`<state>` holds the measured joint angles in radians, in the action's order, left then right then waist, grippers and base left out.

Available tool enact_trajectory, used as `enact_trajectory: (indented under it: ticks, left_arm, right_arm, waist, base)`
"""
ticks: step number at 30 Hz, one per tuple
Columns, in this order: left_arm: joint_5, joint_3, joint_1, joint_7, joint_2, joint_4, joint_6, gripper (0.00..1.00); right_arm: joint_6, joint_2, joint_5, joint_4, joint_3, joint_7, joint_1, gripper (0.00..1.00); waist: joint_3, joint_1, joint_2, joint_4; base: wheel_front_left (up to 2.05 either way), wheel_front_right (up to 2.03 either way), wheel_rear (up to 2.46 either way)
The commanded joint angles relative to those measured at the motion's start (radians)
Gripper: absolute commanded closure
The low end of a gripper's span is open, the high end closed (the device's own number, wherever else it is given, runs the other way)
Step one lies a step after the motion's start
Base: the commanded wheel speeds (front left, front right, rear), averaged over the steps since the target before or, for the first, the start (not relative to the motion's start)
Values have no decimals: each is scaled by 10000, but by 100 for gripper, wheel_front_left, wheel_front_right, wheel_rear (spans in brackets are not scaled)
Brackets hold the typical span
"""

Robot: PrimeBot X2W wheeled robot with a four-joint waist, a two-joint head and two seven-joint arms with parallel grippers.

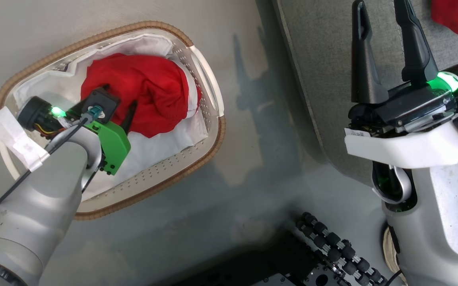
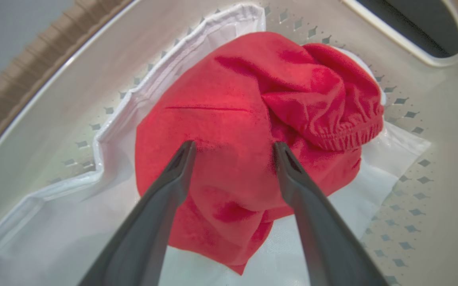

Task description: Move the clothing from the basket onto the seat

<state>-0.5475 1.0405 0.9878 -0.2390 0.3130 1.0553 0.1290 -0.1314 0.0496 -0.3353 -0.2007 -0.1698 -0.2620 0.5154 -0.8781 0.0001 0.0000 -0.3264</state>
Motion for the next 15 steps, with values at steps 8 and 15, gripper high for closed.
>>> enact_trajectory:
  ticks: [8, 15]
  left_arm:
    - [384, 349, 660, 154, -98, 1100, -109, 0]
    - [166, 509, 592, 753, -179, 1735, -12, 0]
  right_arm:
    - [14, 24, -233, -129, 33, -44, -267, 0]
    - [14, 24, -234, -218, 119, -44, -352, 0]
  waist:
    - [-444, -1, 0, -193]
    - [-523, -1, 0, -169]
  base:
    - [0, 0, 0]
    - [0, 0, 0]
